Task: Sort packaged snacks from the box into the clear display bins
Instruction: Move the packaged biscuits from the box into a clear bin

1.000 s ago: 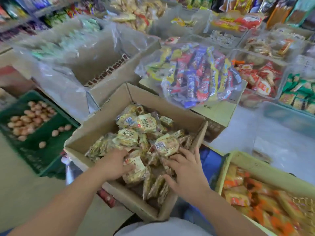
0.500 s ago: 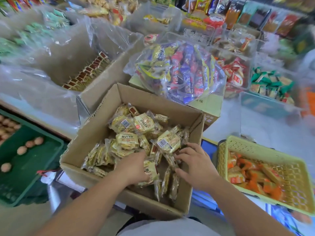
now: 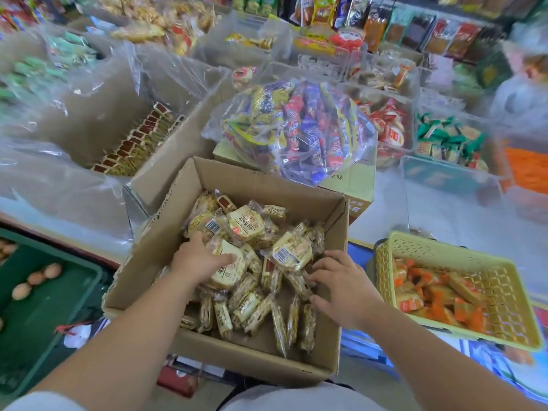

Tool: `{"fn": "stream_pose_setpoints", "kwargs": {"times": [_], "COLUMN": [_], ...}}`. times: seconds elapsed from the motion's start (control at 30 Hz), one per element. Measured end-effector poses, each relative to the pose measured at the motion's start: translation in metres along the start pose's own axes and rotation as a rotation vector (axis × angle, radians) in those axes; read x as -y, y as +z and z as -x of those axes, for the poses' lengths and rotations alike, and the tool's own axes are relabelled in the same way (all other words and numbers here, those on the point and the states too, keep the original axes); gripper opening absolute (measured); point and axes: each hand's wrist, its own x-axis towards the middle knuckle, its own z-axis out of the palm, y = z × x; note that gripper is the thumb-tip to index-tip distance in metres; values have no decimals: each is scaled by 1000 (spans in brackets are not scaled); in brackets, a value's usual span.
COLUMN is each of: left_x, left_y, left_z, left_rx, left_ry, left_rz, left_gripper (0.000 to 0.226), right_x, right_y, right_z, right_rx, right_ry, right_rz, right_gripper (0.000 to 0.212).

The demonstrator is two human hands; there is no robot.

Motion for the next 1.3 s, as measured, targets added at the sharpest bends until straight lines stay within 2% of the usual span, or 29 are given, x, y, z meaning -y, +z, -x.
{"fn": "stream_pose_setpoints", "kwargs": {"times": [0.07,0.13,0.2,0.3,0.37,0.53,0.6,0.73,0.9,1.07,1.2,1.3], "left_x": [-1,-6,-11,-11,-9,0,2,-2,-4,-6,-38,-78], "left_y": [3,2,2,8,13,23,25,28,23,17,23,43], "left_z": [0,3,5,8,11,14,15,24,49,93,144,172], "left_rx": [-27,-61,-45,57,87,153,166,99,-34,-175,-209,-180], "left_ry": [-33,-37,2,53,73,78,59,55,62,-12,17,35], "left_rz": [-111,-378,-473,-319,-225,115,173,208,334,659,1075,1200], "left_gripper": [117,118,119,127,123,78,68,73,69,63,62,79], "right_x": [0,0,0,0,0,0,0,0,-1,-6,-6,-12], "right_y": [1,1,2,2,2,2,2,0,-1,-6,-27,-52], "right_z": [-1,-1,-1,-1,-2,-1,-1,0,2,3,11,24], "right_rx": [-4,-6,-11,-17,-14,-11,-4,-3,-12,25,-40,-158], "right_ry": [1,2,4,4,4,8,3,-4,-27,-89,-174,-306], "right_rz": [5,7,0,-3,-4,-14,-10,-16,-24,-75,-327,-644], "right_gripper": [60,58,57,58,58,57,56,58,61,58,61,73]}}
